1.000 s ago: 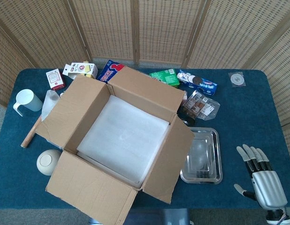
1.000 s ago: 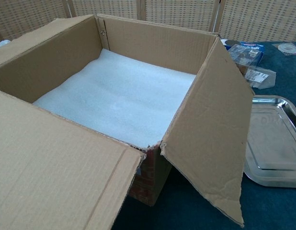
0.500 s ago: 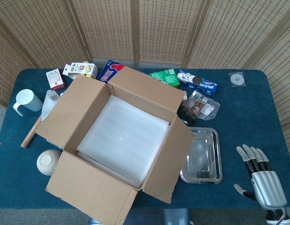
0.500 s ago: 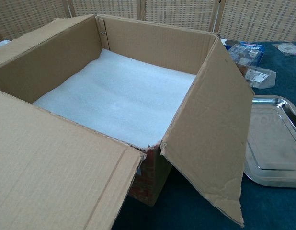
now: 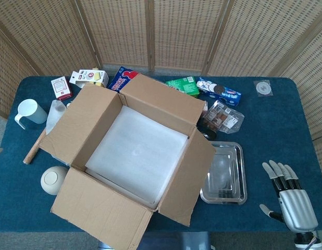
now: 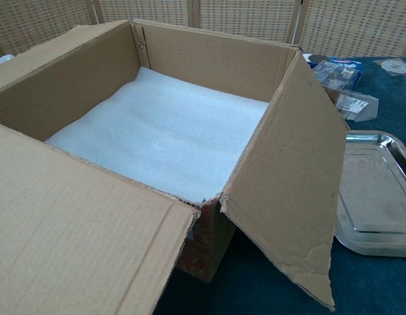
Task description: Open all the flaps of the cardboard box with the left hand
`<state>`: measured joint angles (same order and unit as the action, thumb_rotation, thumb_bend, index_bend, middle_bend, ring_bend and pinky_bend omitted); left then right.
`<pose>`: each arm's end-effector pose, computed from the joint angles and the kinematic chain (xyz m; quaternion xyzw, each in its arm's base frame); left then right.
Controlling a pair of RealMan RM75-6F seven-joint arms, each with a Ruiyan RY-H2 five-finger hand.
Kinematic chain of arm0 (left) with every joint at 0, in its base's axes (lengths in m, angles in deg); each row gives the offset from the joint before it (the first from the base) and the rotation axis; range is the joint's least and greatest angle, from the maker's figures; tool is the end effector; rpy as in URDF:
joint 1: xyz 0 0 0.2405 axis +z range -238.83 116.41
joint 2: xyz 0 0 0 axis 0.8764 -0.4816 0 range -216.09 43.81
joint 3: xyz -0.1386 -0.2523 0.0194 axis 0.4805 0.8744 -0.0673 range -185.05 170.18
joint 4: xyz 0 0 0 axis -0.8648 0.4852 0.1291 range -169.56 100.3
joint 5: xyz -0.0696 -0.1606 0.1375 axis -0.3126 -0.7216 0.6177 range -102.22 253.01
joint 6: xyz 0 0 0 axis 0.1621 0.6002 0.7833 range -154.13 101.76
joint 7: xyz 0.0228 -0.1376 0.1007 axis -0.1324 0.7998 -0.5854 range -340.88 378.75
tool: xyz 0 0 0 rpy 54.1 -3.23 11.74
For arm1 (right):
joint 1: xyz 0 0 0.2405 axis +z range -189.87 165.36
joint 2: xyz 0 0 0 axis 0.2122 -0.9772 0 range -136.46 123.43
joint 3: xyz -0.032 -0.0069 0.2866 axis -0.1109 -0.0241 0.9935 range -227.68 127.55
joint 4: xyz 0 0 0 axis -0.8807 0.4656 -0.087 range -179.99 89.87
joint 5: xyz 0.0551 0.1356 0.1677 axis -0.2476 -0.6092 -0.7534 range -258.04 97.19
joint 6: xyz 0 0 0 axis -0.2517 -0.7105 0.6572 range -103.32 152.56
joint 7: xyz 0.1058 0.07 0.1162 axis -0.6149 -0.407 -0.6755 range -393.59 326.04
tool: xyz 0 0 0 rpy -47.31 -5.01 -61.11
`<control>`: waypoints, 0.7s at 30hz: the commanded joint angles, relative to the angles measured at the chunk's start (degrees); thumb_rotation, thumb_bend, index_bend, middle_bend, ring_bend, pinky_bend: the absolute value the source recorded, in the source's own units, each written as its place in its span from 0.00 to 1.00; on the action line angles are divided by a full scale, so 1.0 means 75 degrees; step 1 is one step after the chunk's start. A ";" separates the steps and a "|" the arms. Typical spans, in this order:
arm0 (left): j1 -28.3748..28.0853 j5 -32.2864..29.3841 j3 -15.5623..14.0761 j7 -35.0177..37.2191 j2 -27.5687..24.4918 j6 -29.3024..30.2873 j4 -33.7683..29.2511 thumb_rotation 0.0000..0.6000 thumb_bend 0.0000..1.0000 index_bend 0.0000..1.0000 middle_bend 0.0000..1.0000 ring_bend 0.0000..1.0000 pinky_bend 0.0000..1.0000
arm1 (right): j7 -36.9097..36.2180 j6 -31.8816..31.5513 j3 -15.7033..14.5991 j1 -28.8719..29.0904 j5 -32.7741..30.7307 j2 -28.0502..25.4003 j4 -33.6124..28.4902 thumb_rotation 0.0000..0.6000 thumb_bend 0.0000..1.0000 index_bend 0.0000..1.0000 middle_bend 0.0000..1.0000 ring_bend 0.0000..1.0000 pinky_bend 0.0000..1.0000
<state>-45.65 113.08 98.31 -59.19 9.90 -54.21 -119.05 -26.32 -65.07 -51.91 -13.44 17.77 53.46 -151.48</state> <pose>-0.3574 0.2929 0.2679 -0.5867 -0.3937 -0.4049 0.5805 -0.2845 -0.1576 0.1572 0.6210 -0.3841 0.4163 0.5418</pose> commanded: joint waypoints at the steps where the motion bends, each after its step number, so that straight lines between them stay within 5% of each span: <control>1: -0.0109 0.0146 -0.0085 0.0200 -0.0095 0.0229 -0.0136 1.00 0.04 0.00 0.00 0.00 0.00 | -0.0013 -0.0007 0.0003 -0.0001 -0.0004 -0.0004 -0.0002 1.00 0.00 0.00 0.00 0.00 0.00; 21: -0.0078 0.0761 -0.0315 0.0942 -0.0139 0.0652 -0.0418 1.00 0.04 0.00 0.00 0.00 0.00 | -0.0146 0.0031 0.0011 0.0026 -0.0051 -0.0053 -0.0032 1.00 0.00 0.00 0.00 0.00 0.00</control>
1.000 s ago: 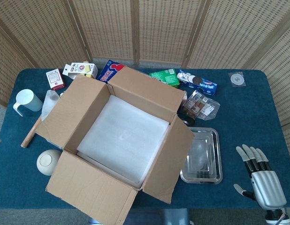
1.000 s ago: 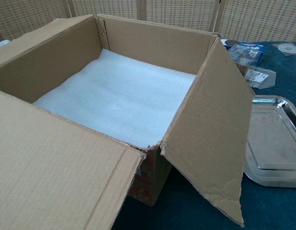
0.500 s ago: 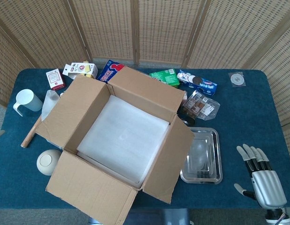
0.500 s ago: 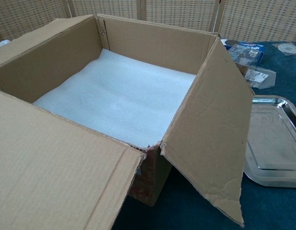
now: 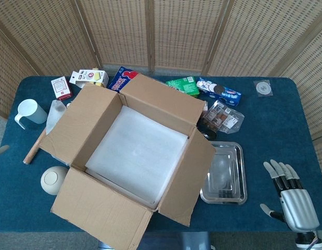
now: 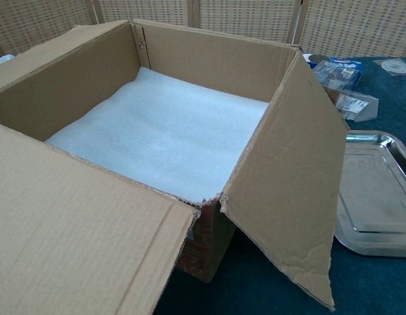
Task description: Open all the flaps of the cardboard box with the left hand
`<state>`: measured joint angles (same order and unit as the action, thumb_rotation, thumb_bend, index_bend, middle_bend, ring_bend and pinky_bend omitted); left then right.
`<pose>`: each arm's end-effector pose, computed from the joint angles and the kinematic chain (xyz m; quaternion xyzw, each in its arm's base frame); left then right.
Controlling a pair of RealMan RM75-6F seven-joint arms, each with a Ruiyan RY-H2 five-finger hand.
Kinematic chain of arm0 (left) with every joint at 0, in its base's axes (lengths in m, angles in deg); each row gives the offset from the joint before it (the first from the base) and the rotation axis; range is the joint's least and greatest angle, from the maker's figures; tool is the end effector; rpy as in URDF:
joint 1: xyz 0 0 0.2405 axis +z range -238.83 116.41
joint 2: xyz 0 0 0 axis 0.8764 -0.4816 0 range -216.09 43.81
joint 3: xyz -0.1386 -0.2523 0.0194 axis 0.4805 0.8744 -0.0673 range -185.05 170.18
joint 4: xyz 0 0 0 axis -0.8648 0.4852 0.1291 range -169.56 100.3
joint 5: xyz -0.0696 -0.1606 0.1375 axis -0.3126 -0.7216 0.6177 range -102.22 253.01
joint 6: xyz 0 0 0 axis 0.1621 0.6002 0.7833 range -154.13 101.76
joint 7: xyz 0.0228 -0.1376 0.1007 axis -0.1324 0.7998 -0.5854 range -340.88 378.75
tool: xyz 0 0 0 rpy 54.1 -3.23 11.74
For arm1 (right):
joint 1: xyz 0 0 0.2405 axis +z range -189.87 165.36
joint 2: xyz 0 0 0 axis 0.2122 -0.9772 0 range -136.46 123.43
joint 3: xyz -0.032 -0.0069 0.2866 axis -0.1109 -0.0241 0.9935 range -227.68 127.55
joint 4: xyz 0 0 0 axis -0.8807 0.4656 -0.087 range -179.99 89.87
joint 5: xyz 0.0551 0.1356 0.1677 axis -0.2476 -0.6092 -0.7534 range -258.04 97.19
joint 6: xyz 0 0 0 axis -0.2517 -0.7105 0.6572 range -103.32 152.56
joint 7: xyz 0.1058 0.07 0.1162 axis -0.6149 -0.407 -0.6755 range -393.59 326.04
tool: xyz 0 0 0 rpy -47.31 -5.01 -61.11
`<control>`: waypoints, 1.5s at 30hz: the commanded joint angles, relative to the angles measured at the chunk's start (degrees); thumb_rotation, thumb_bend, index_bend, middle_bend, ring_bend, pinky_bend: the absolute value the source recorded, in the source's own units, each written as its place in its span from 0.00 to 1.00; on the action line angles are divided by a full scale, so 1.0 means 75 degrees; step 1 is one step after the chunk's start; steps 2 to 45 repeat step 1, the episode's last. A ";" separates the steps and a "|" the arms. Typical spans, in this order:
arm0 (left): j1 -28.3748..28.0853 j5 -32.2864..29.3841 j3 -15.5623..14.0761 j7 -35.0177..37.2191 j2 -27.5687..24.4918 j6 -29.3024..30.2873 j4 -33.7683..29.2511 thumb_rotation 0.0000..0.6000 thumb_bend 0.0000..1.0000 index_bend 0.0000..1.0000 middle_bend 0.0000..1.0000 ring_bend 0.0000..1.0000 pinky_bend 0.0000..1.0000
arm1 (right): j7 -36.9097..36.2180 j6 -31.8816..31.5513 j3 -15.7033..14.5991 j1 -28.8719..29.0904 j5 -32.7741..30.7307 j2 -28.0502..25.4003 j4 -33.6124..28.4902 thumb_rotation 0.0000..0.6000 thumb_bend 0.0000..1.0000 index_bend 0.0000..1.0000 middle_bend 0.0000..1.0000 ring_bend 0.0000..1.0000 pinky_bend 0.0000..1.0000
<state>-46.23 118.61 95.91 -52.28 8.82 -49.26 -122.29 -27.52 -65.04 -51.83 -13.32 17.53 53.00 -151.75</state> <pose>-0.3480 0.3032 0.2616 -0.5871 -0.4095 -0.3950 0.5758 -0.2844 -0.1586 0.1596 0.6169 -0.3898 0.4208 0.5389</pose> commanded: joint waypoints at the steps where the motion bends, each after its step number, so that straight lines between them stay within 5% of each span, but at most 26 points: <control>1: -0.0004 0.0043 0.0006 0.0029 0.0007 -0.0012 0.0024 1.00 0.04 0.00 0.00 0.00 0.00 | 0.0024 0.0038 0.0000 0.0015 -0.0025 0.0013 0.0006 1.00 0.00 0.00 0.00 0.00 0.00; 45: -0.0004 0.0043 0.0006 0.0029 0.0007 -0.0012 0.0024 1.00 0.04 0.00 0.00 0.00 0.00 | 0.0024 0.0038 0.0000 0.0015 -0.0025 0.0013 0.0006 1.00 0.00 0.00 0.00 0.00 0.00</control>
